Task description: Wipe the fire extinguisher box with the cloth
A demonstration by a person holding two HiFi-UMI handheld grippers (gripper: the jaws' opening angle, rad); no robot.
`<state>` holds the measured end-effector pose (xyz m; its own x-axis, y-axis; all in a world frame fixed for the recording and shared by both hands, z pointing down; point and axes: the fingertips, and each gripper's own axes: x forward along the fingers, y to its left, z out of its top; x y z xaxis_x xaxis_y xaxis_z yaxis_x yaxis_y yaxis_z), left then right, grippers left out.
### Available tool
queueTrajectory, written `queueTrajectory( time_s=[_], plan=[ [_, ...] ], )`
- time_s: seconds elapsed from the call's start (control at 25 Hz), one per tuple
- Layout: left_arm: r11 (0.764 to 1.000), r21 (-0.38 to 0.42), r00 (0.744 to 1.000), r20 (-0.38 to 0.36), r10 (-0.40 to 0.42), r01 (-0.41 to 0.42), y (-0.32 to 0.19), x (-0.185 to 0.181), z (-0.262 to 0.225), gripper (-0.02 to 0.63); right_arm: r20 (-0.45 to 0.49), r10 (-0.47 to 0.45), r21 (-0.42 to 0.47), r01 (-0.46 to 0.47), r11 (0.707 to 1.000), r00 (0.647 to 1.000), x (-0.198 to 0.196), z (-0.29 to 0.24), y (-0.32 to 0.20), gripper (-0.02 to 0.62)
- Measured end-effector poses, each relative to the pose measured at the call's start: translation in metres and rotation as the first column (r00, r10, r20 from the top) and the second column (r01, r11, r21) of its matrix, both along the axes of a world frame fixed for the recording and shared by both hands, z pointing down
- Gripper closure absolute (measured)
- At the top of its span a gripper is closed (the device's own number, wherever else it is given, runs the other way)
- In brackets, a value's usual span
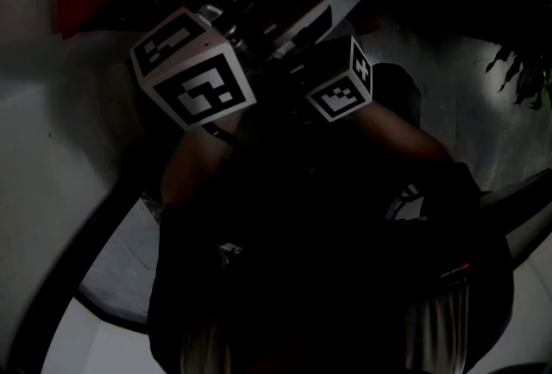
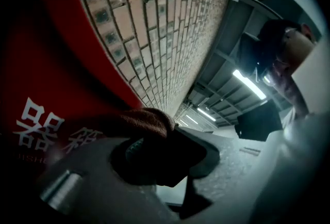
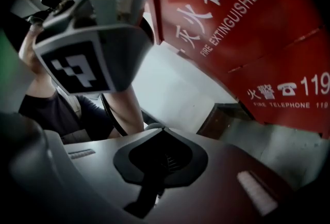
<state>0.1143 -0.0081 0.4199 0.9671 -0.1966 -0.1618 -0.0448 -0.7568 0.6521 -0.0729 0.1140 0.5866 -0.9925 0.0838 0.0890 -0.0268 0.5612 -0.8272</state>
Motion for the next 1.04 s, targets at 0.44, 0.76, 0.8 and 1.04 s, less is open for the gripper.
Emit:
queueTrajectory(
  time_s=[0.44, 0.76, 0.8, 1.04],
  plan=[
    [0.974, 0.212, 0.996, 0.024, -0.09, 0.082, 0.036, -0.063, -0.009, 0.503, -0.004, 0.029, 0.012, -0.029, 1.0, 1.0, -0.002, 0.002, -0.004, 0.597],
    [0.959, 0.132, 0.946, 0.175, -0.272, 0.251, -0.002, -0.12, 0.058, 0.503, 0.008, 0.064, -0.005, -0.064, 0.998, 0.998, -0.007, 0.002, -0.013, 0.597],
    [0.955, 0.152, 0.938, 0.202, -0.282, 0.254, -0.004, -0.122, 0.062, 0.503, 0.008, 0.067, -0.003, -0.067, 0.998, 0.998, -0.008, 0.002, -0.013, 0.597],
    [0.935, 0.257, 0.909, 0.276, -0.314, 0.245, -0.011, -0.129, 0.07, 0.503, 0.019, 0.07, -0.002, -0.07, 0.998, 0.997, -0.013, 0.002, -0.018, 0.597]
  ],
)
